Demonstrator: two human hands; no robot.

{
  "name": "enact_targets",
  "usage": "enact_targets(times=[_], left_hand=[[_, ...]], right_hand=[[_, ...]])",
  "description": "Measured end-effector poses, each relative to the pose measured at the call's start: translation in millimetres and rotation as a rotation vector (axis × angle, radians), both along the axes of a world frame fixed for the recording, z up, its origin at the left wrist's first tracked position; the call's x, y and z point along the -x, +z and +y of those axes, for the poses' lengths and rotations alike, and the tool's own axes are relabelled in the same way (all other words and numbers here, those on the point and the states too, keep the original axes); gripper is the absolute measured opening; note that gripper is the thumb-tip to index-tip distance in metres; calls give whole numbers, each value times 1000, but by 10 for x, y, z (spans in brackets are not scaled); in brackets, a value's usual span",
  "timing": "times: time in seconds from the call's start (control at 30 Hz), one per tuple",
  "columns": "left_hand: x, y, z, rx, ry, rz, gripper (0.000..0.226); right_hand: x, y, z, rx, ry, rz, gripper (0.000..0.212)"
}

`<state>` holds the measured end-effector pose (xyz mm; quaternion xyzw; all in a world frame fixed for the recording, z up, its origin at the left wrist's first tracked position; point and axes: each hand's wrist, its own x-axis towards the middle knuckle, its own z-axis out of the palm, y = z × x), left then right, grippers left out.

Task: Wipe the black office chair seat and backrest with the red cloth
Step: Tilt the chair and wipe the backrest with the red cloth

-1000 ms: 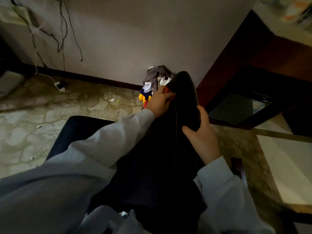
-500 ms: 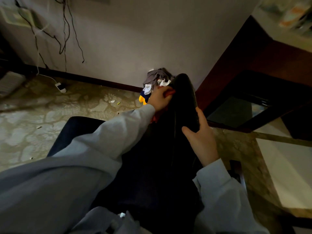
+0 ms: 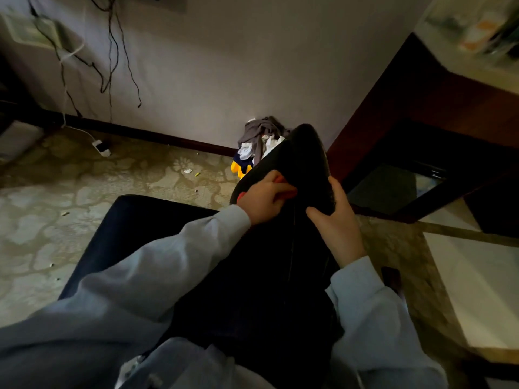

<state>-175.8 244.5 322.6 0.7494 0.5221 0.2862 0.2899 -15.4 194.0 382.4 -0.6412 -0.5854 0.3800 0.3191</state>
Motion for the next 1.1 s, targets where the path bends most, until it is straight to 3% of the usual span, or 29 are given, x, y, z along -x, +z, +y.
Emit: enact_targets(times=[0.17,0.3,0.4,0.57,0.7,0.93,1.1], left_hand=[[117,-96,-287,12,-124,-77,33],[141,-127,-153,-36,167,-205,30],[86,-18,-19,-33,256,-201,30],[-110,-44,-46,57,163,-161,34],[-115,-29,-190,71,133,-163,35],[83,114,-609,64,-197,-27,33],[194,-14,-949,92,-352,-108,32]], right_hand=[[15,41,-27,-21,32,-100,72],[-28,86,-208,-109,74,-219,68],[-89,56,-422,-155,131,-399,61],[-60,-30,-587,-116,116,-418,69],[-15,-13,-628,-99,36,-302,67],[50,68,-668,-76,0,-268,69],[64,74,-757,-32,-32,-225,68]])
